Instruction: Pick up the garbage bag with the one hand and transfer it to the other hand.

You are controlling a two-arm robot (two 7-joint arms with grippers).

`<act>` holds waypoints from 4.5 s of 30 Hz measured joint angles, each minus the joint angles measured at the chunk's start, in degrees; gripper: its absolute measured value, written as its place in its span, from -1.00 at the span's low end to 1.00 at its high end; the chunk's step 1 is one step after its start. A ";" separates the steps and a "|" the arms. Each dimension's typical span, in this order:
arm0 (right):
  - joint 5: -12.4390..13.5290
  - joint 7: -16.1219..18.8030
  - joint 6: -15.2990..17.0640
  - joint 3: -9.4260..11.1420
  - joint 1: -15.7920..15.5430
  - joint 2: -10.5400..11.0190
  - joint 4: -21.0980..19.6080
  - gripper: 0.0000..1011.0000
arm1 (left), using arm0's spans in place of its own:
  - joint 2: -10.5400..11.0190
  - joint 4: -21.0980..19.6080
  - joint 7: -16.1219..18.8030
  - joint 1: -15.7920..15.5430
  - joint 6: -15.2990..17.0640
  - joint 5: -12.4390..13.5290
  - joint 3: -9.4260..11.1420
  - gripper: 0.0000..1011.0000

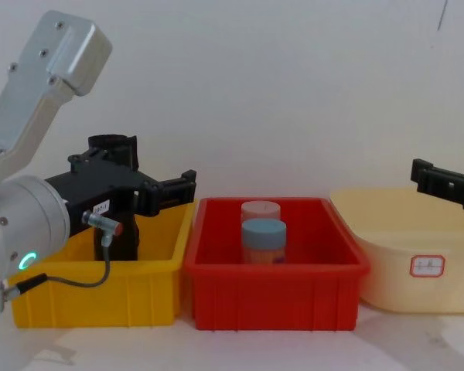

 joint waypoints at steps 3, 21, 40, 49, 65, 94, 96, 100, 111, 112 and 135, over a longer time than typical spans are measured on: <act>0.00 0.00 0.00 0.00 0.00 0.00 0.00 0.98 | 0.00 0.00 0.00 0.00 0.00 0.00 0.00 0.98; 0.00 0.00 0.00 0.00 0.00 0.00 0.00 0.98 | -0.02 0.01 -0.02 0.02 -0.07 -0.01 -0.03 0.98; 0.00 0.00 0.00 0.00 0.00 0.00 0.00 0.98 | 1.25 -1.40 -0.23 3.69 -2.92 -1.93 -3.84 0.98; 0.00 0.00 0.00 0.00 0.00 0.00 0.00 0.98 | 1.47 -1.18 -0.37 5.03 -5.04 -3.87 -6.61 0.98; 0.00 0.00 0.00 0.00 0.00 0.00 0.00 0.98 | 0.01 5.14 -5.40 1.92 -8.66 -7.76 -8.54 0.98; 0.00 0.00 0.00 0.00 0.00 0.00 0.00 0.98 | -5.04 20.59 -14.56 -5.41 -15.46 -13.84 -10.45 0.98; 0.00 0.00 0.00 0.00 0.00 0.00 0.00 0.98 | -5.26 21.25 -14.95 -5.84 -15.68 -13.96 -10.46 0.98; 0.00 0.00 0.00 0.00 0.00 0.00 0.00 0.98 | -5.86 23.32 -16.15 -7.27 -16.30 -14.20 -10.47 0.98; 0.00 0.00 0.00 0.00 0.00 0.00 0.00 0.98 | -7.10 27.71 -18.79 -10.22 -17.61 -14.32 -10.26 0.98; 0.00 0.00 0.00 0.00 0.00 0.00 0.00 0.98 | -7.10 27.71 -18.79 -10.22 -17.61 -14.32 -10.26 0.98; 0.00 0.00 0.00 0.00 0.00 0.00 0.00 0.98 | -8.33 32.02 -20.03 -13.76 -15.21 -11.82 -9.14 0.98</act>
